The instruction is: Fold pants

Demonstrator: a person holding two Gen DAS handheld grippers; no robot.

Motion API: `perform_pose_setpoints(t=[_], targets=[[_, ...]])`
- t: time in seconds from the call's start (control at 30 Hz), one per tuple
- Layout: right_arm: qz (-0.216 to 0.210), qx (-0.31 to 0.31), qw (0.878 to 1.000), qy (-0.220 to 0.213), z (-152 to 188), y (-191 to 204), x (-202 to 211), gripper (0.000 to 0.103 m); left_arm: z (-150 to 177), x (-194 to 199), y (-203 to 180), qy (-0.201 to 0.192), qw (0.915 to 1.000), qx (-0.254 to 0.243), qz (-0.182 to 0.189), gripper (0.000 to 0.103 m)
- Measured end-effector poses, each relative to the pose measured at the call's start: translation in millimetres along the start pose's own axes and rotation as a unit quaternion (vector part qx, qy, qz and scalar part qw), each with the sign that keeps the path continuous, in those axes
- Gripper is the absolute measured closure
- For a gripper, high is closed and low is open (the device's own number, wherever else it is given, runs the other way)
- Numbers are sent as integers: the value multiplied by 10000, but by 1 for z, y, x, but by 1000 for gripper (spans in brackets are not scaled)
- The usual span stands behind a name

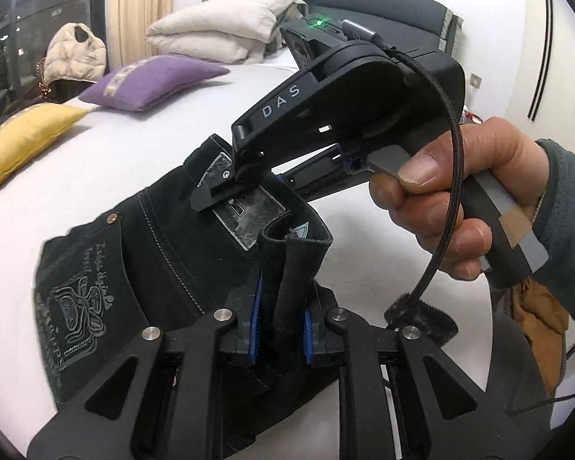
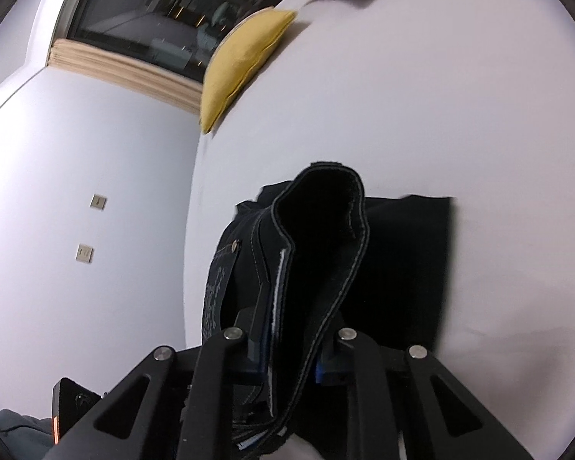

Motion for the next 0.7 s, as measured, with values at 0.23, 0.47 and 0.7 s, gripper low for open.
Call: perform_pose_setpoints(t=[0.23, 0.47, 0.7], targets=[[-284, -889, 9956, 84, 7, -66, -20, 74, 33, -46, 10, 704, 9965, 295, 350, 71], [-93, -1103, 9883, -1049, 6, -60, 51, 26, 37, 39, 38, 115, 9950, 723, 673, 34], [-1067, -138, 9913, -763, 50, 24, 24, 29, 43, 32, 131, 52, 9847, 1716, 310, 34]])
Point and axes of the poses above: each gripper's, at about its wrist camera, not at the fingertips, and x roughly against the way its jaws point, y to its left, z to its underside, the point moved 6 cm from there along -x, roughly the way its jaws point, and after that the axes turned 6 degrees about y, right-handed, at the moved point
